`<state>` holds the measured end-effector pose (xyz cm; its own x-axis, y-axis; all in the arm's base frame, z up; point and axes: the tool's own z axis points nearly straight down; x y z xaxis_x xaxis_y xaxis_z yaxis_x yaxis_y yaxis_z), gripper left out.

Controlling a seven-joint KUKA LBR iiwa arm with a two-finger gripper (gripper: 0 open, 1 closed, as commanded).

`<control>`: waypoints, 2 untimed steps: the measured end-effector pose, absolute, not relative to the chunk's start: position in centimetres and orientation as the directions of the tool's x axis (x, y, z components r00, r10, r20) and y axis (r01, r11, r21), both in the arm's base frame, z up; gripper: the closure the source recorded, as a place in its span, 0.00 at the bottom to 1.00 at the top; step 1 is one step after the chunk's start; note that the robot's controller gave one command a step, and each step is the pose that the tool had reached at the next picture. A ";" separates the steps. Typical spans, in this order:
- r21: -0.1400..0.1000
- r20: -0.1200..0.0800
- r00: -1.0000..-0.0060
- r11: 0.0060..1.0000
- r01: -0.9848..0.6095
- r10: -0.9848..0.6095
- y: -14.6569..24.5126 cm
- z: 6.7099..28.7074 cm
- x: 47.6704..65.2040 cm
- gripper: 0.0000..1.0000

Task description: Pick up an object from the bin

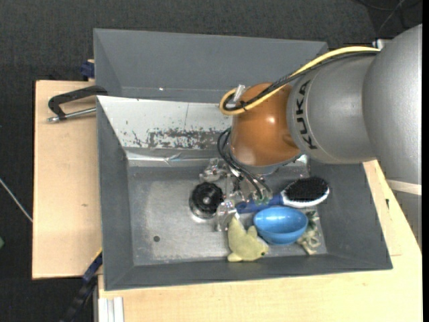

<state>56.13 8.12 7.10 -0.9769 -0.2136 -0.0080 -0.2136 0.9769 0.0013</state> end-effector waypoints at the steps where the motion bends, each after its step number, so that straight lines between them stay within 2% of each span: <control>1: -0.001 -0.010 -0.901 0.901 -0.434 -0.434 9.2 10.2 59.6 0.00; 2: 0.002 -0.001 -0.985 0.985 -0.172 -0.172 9.4 10.1 58.8 0.00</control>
Offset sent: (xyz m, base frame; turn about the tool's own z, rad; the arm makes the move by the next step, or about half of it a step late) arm 0.0322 0.0093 0.0290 -0.2341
